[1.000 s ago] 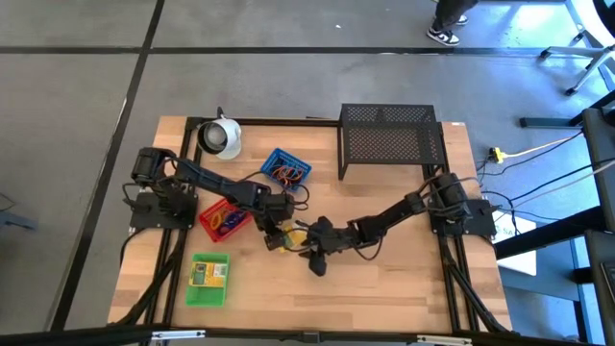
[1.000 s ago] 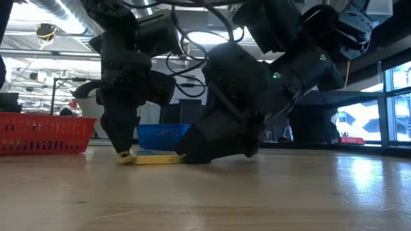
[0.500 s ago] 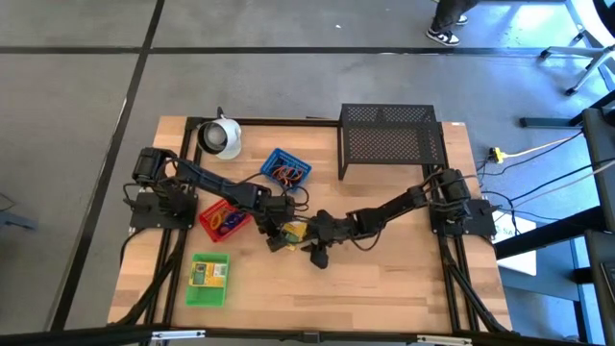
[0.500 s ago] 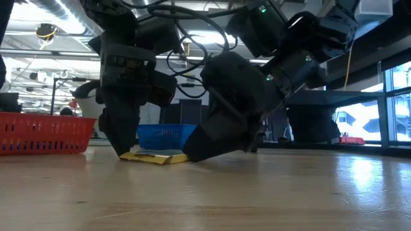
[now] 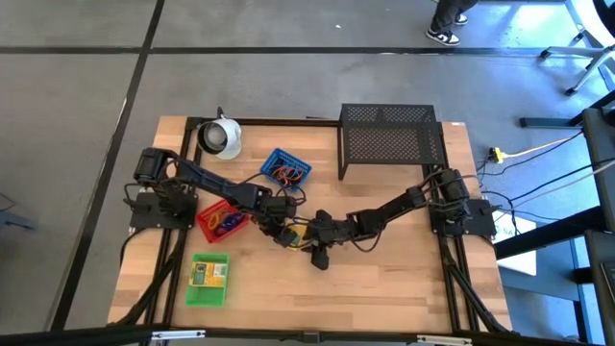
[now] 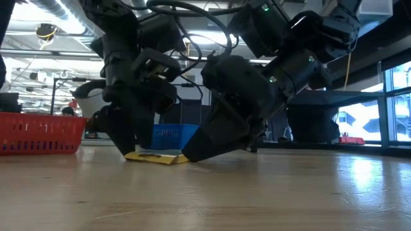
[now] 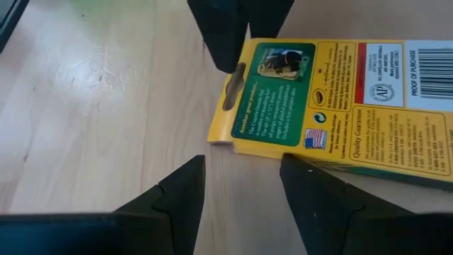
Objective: Pick & Place Office Desk Supplies
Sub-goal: Put the yellow crayon box into the green bin
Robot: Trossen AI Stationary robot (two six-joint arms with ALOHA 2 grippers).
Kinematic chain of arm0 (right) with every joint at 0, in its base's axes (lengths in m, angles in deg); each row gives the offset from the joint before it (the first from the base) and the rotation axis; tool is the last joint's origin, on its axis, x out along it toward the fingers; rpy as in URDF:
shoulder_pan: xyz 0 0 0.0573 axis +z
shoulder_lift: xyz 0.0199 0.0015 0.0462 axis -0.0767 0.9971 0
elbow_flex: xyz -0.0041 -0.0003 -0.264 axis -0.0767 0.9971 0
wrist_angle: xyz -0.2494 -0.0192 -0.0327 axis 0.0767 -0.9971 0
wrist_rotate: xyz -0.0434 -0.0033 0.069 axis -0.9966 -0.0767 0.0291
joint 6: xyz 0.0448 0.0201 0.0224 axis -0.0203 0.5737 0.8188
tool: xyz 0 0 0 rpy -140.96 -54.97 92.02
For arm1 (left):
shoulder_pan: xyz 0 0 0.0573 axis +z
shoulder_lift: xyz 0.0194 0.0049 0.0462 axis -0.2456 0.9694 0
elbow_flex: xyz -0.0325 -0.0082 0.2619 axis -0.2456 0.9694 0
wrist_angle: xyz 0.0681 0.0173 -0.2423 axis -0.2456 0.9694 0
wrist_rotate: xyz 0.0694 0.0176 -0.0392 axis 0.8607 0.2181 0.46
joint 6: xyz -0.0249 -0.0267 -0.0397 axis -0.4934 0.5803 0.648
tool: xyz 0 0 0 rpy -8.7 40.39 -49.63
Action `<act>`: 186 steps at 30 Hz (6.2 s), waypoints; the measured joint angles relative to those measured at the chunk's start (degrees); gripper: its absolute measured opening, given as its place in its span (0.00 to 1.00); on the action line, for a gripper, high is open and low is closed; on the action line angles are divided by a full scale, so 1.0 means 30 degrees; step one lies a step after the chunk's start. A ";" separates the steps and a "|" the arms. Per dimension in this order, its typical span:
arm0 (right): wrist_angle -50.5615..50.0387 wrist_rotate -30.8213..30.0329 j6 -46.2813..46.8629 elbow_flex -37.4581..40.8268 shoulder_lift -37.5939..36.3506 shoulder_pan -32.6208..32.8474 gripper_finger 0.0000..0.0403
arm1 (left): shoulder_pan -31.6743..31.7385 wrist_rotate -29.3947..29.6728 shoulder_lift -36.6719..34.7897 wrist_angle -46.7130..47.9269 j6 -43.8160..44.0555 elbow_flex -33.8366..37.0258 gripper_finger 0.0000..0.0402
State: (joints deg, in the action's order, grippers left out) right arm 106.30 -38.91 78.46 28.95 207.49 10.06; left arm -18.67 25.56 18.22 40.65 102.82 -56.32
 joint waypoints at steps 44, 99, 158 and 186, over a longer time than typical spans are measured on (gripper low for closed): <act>-0.7674 -0.0103 -0.1552 0.0013 -0.3181 -0.0036 0.48 | -0.0702 -0.1248 -0.8540 0.5579 0.0692 -0.0007 0.00; 0.0803 0.0134 0.0658 -0.1481 0.1066 0.0007 0.48 | 0.0685 -0.5847 -0.0399 -0.0059 -0.4739 0.0080 0.48; -0.1141 0.5069 0.7113 -0.1460 -0.0500 -0.2243 0.67 | -0.9329 0.8323 -0.0132 0.3647 -0.3259 -0.0381 0.49; -0.1261 0.3374 0.7074 -0.1488 -0.0507 -0.0867 0.67 | -0.5792 0.6477 -0.0086 -0.1296 1.0247 0.0787 0.31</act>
State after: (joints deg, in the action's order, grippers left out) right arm 102.51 -28.79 99.68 24.48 205.97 7.46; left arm -36.04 44.99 17.96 36.76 133.56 -53.95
